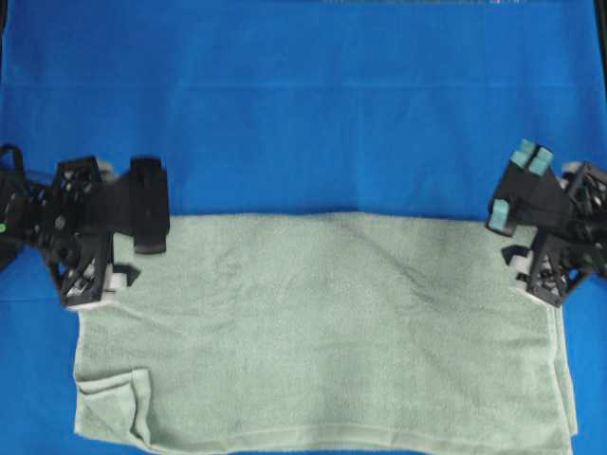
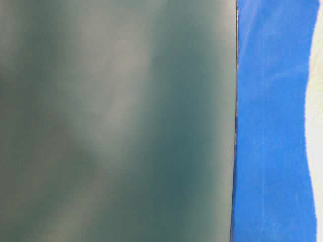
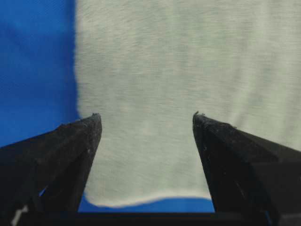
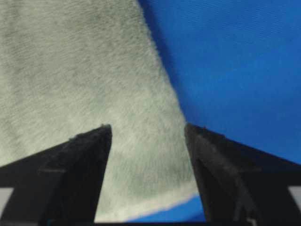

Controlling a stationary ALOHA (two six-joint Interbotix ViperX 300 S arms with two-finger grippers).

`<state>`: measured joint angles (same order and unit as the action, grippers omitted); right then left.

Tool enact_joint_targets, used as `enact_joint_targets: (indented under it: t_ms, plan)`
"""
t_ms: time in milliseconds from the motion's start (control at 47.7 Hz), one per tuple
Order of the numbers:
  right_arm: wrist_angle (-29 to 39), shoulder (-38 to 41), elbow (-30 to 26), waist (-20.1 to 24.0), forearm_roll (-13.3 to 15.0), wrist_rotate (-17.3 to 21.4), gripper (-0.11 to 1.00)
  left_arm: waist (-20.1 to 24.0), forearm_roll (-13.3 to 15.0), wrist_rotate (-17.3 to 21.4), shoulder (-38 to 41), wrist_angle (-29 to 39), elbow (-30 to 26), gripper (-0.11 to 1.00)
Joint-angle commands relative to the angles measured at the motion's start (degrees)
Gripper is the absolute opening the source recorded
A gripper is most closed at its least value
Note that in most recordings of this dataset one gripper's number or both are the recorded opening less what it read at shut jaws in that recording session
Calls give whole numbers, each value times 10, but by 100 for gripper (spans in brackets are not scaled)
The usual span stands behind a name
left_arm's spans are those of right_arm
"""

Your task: Fold a bath towel.

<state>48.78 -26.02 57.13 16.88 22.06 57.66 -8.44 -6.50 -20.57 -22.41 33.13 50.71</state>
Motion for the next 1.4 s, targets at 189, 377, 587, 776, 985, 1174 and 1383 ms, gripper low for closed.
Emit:
enact_joint_targets:
  t_ms: [189, 377, 587, 776, 985, 1174, 1383]
  plan:
    - [-174, 61, 92, -77, 4, -1, 63, 45, -3, 1, 62, -167, 88, 75]
    - [-198, 100, 102, -97, 8, 2, 63, 67, -3, 1, 129, -207, 114, 74]
    - [-200, 103, 98, -97, 7, 1, 49, 64, 0, -1, 140, -197, 99, 54]
    - [-209, 91, 92, -97, 0, 3, 14, 49, 2, 2, 134, -163, 91, 15]
    - [-163, 26, 50, -94, 4, -5, 14, 21, 11, -4, 84, -87, 60, 12]
    - [-36, -57, -29, -69, 40, -9, 14, -15, 24, -18, -13, 34, -11, 11]
    - [98, -125, -101, -68, 198, 0, 14, -69, 25, -76, -109, 134, -103, 11]
